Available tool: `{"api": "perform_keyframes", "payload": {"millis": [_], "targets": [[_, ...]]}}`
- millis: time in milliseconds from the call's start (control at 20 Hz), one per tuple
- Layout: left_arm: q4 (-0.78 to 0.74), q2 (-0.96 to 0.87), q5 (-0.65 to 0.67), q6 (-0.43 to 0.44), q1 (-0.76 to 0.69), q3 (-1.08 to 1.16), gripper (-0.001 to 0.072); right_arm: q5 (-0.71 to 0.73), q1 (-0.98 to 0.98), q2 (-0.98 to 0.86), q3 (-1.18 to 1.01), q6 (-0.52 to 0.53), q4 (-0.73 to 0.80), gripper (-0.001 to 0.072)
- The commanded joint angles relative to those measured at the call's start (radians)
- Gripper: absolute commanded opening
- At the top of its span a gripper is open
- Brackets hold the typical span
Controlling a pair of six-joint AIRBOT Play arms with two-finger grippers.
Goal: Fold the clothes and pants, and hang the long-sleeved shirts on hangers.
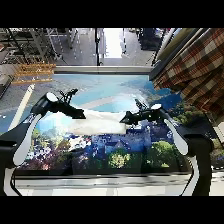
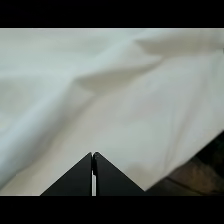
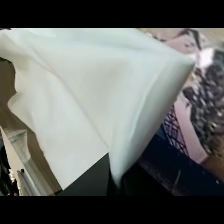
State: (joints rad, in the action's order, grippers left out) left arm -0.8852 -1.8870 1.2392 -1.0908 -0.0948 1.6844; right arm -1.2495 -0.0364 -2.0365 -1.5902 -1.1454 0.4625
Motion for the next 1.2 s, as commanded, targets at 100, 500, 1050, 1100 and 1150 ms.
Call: {"api": "perform_keyframes", "payload": {"millis": [100, 500, 1050, 1100, 1150], "targets": [[0.023, 0.154, 0.219, -0.010, 0.001, 0.013, 0.0007, -0.041, 0.036, 0.093, -0.126, -0.145, 0.048, 0.0012], [0.085, 0.425, 0.592, -0.009, -0.010, 0.012, 0.0007, 0.039, 0.476, 0.548, -0.125, -0.455, 0.328, 0.0011], [0.085, 0.479, 0.594, -0.002, -0.011, 0.012, 0.0008, -0.283, 1.042, 0.655, -0.022, -0.539, 0.746, 0.0011], [0.085, 0.479, 0.595, -0.002, -0.011, 0.012, 0.0007, -0.299, 1.076, 0.663, 0.006, -0.540, 0.770, 0.0011], [0.085, 0.479, 0.595, -0.002, -0.011, 0.012, 0.0007, -0.309, 1.108, 0.669, 0.028, -0.541, 0.789, 0.0011]]}}
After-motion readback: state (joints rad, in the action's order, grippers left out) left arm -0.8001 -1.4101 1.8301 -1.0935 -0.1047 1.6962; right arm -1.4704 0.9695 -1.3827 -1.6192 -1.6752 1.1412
